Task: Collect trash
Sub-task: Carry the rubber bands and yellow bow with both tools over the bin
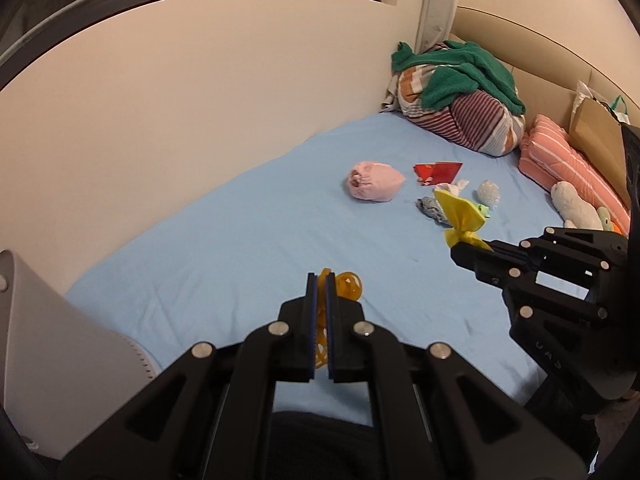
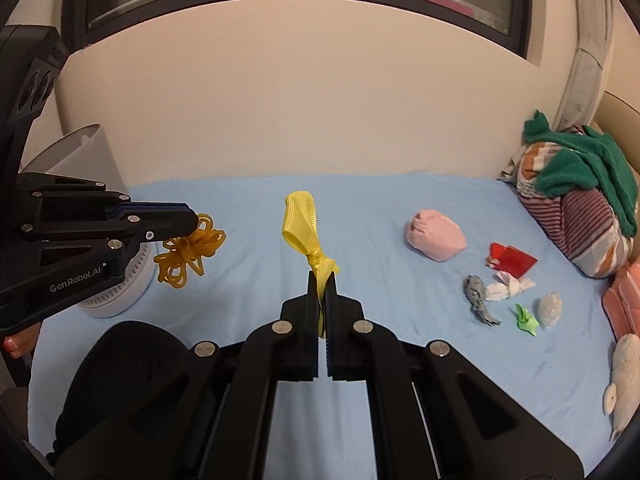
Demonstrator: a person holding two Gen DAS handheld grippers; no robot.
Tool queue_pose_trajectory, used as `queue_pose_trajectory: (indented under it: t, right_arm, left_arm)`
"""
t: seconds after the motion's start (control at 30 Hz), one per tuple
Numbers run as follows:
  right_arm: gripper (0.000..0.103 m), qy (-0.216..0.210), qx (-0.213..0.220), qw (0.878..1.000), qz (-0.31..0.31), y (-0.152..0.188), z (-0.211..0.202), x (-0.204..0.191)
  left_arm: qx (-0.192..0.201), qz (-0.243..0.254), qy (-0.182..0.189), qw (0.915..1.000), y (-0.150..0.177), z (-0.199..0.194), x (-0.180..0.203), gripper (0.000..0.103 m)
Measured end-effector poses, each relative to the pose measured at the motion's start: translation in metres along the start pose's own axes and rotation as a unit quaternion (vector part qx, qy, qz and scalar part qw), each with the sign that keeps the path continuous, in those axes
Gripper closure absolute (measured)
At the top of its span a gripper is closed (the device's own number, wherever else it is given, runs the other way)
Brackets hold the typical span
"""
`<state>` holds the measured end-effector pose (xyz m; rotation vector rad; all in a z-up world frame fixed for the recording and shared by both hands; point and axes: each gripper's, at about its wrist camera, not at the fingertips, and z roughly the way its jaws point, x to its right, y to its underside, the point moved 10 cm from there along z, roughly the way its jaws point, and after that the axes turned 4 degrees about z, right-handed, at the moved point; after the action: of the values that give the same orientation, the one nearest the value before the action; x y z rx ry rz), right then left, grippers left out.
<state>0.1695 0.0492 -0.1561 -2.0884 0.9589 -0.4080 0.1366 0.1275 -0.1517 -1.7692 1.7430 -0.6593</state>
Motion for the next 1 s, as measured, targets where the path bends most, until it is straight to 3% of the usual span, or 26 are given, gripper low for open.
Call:
queue_pose_trajectory:
  t: [0.4, 1.0]
  right_arm:
    - [0.101, -0.110, 0.026, 0.991, -0.072, -0.047, -0.002, -0.139]
    - [0.101, -0.235, 0.065, 0.958, -0.153, -0.107, -0.034, -0.292]
  left_arm:
    - [0.019, -0.061, -0.096, 0.9934, 0.031, -0.090, -0.095, 0.099]
    - [0.081, -0.136, -0.234, 0.9592, 0.034, -0.227, -0.223, 0.099]
